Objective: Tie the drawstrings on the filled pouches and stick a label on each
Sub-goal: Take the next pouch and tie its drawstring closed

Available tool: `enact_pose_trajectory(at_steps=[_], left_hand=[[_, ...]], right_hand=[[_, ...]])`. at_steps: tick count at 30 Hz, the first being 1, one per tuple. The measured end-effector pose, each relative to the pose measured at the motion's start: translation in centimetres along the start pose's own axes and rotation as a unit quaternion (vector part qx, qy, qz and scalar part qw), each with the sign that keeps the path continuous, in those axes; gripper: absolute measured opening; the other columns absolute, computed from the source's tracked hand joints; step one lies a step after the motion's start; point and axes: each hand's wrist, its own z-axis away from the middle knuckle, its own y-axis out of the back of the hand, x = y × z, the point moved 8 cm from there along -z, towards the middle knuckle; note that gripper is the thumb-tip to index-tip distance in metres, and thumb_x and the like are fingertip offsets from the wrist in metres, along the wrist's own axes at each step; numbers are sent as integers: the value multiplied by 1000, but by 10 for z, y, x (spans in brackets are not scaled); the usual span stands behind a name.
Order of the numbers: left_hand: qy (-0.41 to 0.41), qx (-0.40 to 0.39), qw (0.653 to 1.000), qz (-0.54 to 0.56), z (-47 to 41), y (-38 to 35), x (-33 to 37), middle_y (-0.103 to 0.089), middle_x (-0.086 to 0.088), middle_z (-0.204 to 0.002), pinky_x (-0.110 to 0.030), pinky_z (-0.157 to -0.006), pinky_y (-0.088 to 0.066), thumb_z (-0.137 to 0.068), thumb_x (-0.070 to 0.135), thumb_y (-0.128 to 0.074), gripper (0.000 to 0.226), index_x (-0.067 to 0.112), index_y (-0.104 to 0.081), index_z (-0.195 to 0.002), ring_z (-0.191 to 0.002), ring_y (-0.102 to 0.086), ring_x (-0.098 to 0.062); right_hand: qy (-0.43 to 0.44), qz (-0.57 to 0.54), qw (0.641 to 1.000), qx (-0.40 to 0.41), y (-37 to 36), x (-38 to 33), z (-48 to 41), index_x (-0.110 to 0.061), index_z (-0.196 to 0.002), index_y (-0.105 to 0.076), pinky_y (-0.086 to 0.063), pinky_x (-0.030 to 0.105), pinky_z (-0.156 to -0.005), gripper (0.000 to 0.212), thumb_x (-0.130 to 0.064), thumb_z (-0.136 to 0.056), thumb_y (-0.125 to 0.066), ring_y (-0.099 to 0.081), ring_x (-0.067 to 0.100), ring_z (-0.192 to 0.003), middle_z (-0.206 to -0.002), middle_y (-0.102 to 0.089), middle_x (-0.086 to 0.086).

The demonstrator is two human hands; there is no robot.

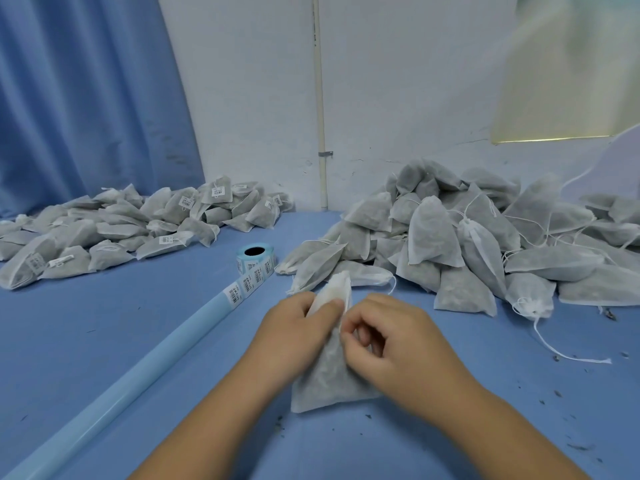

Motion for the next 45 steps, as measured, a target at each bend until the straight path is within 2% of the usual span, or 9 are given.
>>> enact_pose_trajectory(at_steps=[3,7,16,21,25,32,36,39,45], left_hand=[[31,-22,999,32,2,-6,-3,-55,17,-57,-28,-61,-42,-86,49,-59,33,21,-57,-69,-57,-52,-7],[134,-141,955,224,7,-26,-8,-65,-11,-92,-41,-97,-45,-68,41,-61,47,5,-66,-98,-92,-62,-24],[24,-89,987,128,9,-12,6,-55,1,-66,-31,-64,-39,-66,34,-62,27,9,-59,-74,-64,-50,-13],[26,-92,981,169,6,-11,4,-42,-6,-74,-37,-69,-30,-71,32,-60,33,-1,-53,-74,-72,-37,-20],[58,-102,974,195,6,-12,-1,-41,-6,-75,-39,-71,-28,-66,31,-58,18,15,-54,-74,-74,-35,-22],[46,-193,944,263,7,-22,1,-73,-15,-92,-30,-78,-53,-88,23,-64,24,1,-74,-89,-85,-68,-23],[97,-136,950,264,2,0,-8,-65,-19,-90,-37,-77,-47,-75,21,-68,40,-13,-64,-96,-83,-61,-27],[133,-32,945,297,-14,51,-18,-61,-14,-72,-29,-57,-50,-82,13,-65,12,2,-65,-80,-61,-61,-22],[221,74,852,469,-33,138,-83,-59,-4,-58,-22,-39,-49,-87,7,-49,8,9,-56,-83,-46,-60,-15]], right_hand=[[6,12,1000,-13,-5,1,1,-27,-74,-57,-37,19,-61,11,-23,-81,-63,-47,4,-69,-68,-49,-12],[-25,4,1000,13,2,7,0,-27,-74,-60,-43,25,-63,10,-21,-80,-65,-50,7,-70,-69,-52,-10],[-46,-100,989,96,19,8,0,-25,-69,-60,-38,15,-56,21,-8,-78,-69,-48,9,-58,-67,-53,-8],[-12,50,998,33,6,4,1,-27,-76,-59,-43,29,-60,11,-19,-81,-66,-46,5,-66,-69,-48,-14],[-2,65,998,21,6,7,0,-29,-80,-63,-45,29,-61,7,-23,-83,-66,-48,5,-68,-73,-50,-16],[-18,4,1000,-1,4,12,0,-32,-90,-72,-45,26,-64,17,-18,-85,-63,-53,12,-77,-80,-52,-12],[-56,-168,983,39,7,14,1,-32,-89,-76,-42,15,-62,38,3,-83,-64,-57,13,-75,-85,-60,-12],[-64,-199,977,46,6,14,4,-36,-90,-75,-45,17,-64,45,6,-87,-58,-60,10,-75,-90,-63,-16],[-121,-152,980,-47,-47,20,4,-41,-74,-70,-47,13,-62,55,10,-85,-54,-64,4,-59,-76,-69,-20]])
